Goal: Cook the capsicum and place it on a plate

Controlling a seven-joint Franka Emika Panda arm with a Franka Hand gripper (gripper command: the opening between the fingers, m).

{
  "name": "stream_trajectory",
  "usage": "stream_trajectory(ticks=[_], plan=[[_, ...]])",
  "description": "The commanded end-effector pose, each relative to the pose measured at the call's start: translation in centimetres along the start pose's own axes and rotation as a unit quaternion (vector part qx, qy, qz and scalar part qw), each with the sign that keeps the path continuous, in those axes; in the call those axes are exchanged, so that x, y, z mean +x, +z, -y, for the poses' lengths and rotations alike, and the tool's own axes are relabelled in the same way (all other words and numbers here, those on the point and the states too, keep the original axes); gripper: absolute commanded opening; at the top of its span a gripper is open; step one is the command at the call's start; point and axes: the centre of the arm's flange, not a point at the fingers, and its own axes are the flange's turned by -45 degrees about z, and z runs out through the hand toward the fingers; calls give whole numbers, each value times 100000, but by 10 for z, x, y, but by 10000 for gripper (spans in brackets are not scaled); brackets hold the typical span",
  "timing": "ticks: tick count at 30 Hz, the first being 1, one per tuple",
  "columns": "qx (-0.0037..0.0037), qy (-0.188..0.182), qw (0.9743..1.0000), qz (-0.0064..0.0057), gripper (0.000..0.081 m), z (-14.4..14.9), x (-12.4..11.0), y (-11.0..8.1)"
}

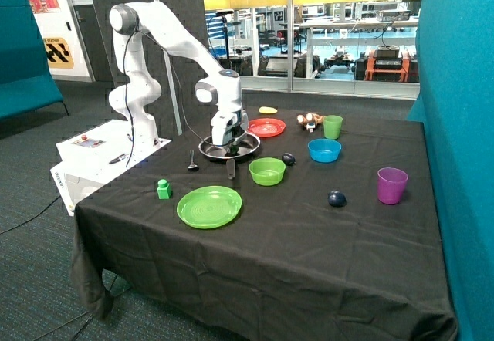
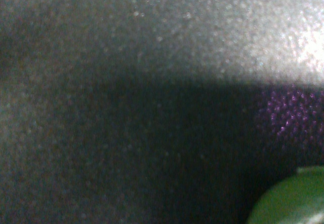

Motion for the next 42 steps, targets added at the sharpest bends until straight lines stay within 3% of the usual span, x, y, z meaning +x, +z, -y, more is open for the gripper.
stream_trajectory(ticks=[1, 6, 20, 31, 39, 42], plan=[[-21, -540, 99998, -146, 0, 2, -3, 2], [-21, -451, 99999, -146, 0, 4, -3, -5], [-23, -1864, 99983, -146, 0, 9, 13, -48], [-28, -5400, 99854, -145, 0, 33, 25, -73], [-33, -8892, 99604, -144, 0, 60, 31, -86], [-37, -11067, 99386, -143, 0, 71, 32, -89]])
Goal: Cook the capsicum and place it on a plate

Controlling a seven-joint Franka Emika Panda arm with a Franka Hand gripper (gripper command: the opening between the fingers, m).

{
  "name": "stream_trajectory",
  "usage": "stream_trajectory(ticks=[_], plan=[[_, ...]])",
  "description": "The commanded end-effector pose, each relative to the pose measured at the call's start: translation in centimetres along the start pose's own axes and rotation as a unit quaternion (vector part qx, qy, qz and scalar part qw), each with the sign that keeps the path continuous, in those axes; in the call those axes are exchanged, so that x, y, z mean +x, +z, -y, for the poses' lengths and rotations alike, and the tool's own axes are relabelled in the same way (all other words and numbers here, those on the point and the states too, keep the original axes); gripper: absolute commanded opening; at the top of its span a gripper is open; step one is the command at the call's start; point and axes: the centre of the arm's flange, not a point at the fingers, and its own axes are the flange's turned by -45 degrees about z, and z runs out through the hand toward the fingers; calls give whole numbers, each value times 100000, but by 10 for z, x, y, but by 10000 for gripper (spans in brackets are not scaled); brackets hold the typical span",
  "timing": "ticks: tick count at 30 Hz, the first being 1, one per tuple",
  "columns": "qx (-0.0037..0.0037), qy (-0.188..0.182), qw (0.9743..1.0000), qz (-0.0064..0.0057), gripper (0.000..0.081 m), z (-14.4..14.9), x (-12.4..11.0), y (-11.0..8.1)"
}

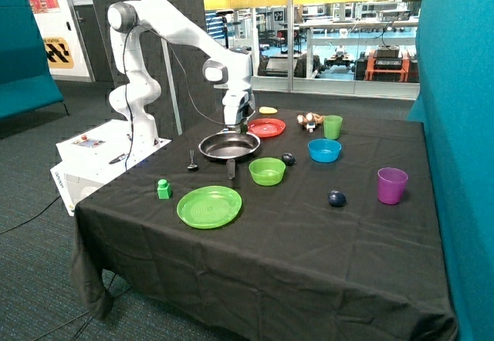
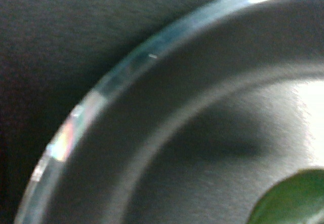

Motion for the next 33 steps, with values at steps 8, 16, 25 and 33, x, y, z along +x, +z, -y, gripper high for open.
stream_trajectory(ticks=[8, 16, 25, 33], plan=[[-15, -7888, 99688, 111, 0, 60, 15, -22], [-12, -10325, 99466, 112, 0, 81, 19, -26], [-9, -13658, 99063, 112, 0, 107, 22, -29], [-2, -19707, 98039, 112, 0, 147, 23, -33]])
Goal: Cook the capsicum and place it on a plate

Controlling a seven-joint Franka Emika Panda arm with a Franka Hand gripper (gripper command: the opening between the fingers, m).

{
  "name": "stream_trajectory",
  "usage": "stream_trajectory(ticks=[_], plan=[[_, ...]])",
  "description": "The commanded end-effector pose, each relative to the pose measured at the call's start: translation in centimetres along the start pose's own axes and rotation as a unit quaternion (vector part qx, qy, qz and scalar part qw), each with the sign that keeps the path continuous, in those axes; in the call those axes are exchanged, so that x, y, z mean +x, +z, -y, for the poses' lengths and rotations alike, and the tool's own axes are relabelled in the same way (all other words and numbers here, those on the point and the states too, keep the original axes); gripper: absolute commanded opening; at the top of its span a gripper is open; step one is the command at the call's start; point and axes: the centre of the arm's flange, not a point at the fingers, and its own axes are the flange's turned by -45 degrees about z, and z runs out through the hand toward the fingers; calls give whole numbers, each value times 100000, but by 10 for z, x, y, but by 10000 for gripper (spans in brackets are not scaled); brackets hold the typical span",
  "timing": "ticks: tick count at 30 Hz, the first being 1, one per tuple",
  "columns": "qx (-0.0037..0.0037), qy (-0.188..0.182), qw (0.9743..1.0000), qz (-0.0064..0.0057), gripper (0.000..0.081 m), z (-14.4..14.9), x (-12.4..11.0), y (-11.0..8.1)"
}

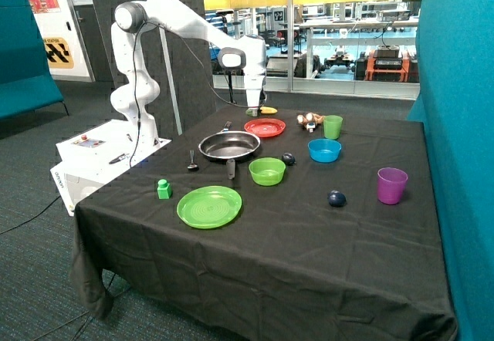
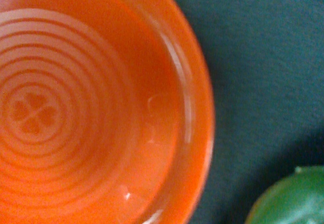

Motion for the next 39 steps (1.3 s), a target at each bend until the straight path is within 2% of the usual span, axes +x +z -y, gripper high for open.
stream_trajectory(ticks=[1, 9, 15, 26, 35, 39], plan=[[-18, -6162, 99810, 116, 0, 41, 15, -4], [-13, -10060, 99493, 117, 0, 73, 19, -3], [-12, -11044, 99388, 117, 0, 84, 23, 0], [-14, -9648, 99533, 117, 0, 84, 44, 17], [-15, -8304, 99655, 117, 0, 82, 45, 35], [-18, -6495, 99789, 116, 0, 77, 42, 47]])
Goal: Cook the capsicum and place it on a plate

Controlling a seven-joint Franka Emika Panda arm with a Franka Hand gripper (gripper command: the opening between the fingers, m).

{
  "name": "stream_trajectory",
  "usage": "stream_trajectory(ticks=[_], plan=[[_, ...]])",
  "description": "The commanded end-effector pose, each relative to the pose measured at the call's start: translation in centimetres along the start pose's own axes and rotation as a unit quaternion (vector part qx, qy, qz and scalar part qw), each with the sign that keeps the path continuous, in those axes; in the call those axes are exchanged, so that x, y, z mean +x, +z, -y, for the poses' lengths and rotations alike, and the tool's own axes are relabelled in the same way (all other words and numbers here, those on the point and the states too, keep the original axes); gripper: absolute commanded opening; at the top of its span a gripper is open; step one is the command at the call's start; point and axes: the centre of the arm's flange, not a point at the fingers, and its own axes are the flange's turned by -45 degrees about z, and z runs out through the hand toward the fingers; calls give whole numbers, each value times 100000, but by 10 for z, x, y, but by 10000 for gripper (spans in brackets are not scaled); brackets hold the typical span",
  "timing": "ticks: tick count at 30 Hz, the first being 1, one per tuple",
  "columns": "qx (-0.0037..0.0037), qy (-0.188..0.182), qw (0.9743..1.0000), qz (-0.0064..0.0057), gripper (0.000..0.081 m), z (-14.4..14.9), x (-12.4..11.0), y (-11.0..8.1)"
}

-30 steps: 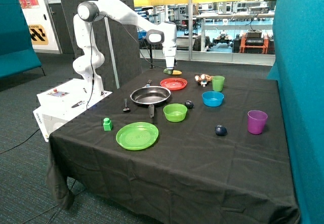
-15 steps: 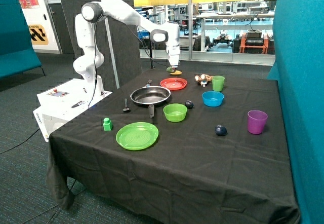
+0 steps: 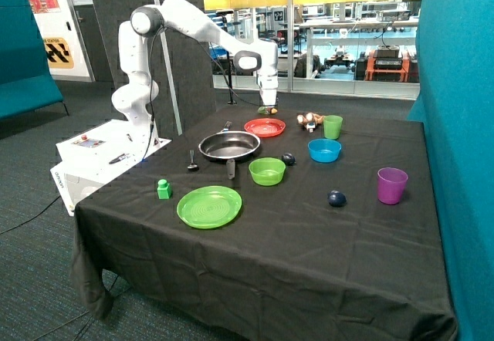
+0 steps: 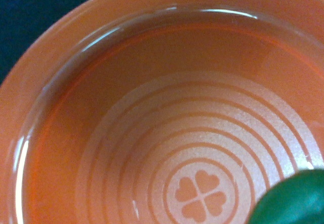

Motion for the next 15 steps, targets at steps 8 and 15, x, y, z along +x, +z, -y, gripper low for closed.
stream_trajectory(ticks=[8, 15], plan=[[-174, 2409, 99970, -304, 0, -5, -5, 32], [-175, 2094, 99977, -303, 0, -2, -5, 41]])
